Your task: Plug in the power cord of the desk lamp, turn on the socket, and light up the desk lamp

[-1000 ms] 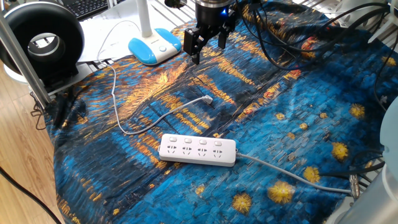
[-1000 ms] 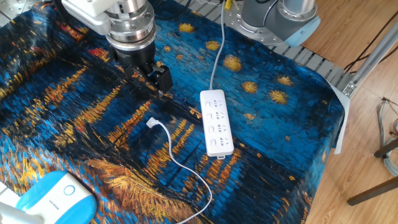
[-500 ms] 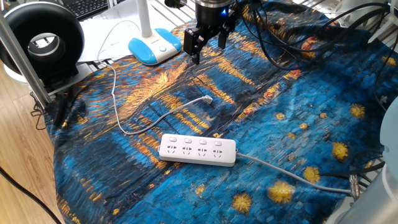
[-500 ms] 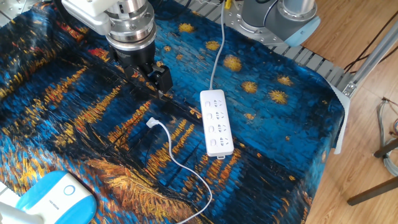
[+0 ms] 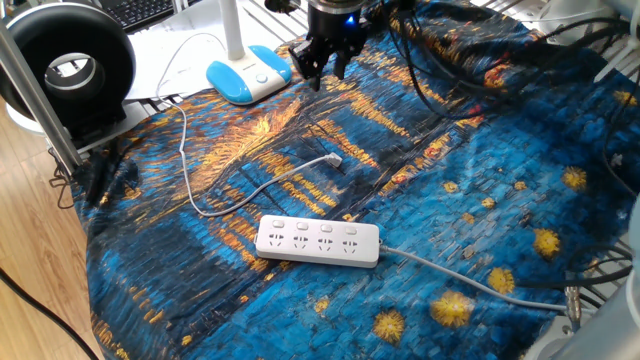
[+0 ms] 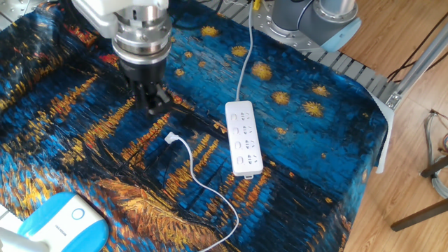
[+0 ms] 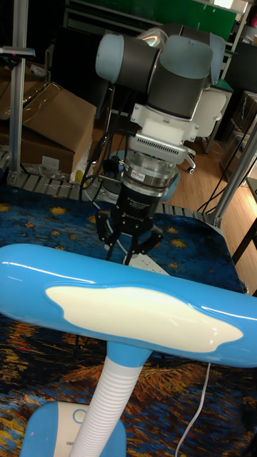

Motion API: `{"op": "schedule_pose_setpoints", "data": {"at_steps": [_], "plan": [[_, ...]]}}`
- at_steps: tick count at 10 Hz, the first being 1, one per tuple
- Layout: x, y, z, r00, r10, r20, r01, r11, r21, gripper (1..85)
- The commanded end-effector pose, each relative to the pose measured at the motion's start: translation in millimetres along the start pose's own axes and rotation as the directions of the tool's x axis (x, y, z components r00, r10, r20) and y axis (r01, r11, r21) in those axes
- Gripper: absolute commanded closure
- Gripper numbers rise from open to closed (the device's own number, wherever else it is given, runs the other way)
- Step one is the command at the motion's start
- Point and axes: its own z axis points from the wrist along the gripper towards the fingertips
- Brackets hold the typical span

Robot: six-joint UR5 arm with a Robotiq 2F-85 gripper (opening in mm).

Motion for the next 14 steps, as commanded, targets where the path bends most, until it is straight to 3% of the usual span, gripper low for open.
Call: {"op": "schedule_pose_setpoints", "data": {"at_steps": [1,3,4,6,8,9,10,11,12,13,14], "plan": [[-11.0,7.1,14.0,0.998,0.030,0.046,-0.029,0.999,-0.016,84.3],[16.8,13.8,22.2,0.997,-0.065,-0.043,0.064,0.998,-0.017,84.3],[22.1,15.1,26.4,0.996,-0.067,-0.053,0.067,0.998,-0.010,84.3],[23.7,13.0,39.7,0.996,-0.088,-0.031,0.088,0.996,0.013,84.3],[30.0,32.1,47.4,0.994,-0.106,-0.017,0.105,0.994,-0.028,84.3],[29.1,44.4,49.1,0.992,-0.123,-0.002,0.122,0.990,-0.070,84.3],[26.2,43.6,53.2,0.981,-0.192,0.024,0.193,0.979,-0.072,84.3],[19.3,36.2,55.4,0.972,-0.228,0.053,0.230,0.973,-0.033,84.3],[16.3,17.7,55.2,0.971,-0.233,0.049,0.231,0.972,0.042,84.3],[20.0,14.8,56.3,0.974,-0.225,0.036,0.223,0.973,0.053,84.3],[22.2,31.0,59.6,0.977,-0.208,0.052,0.209,0.978,-0.009,84.3]]}}
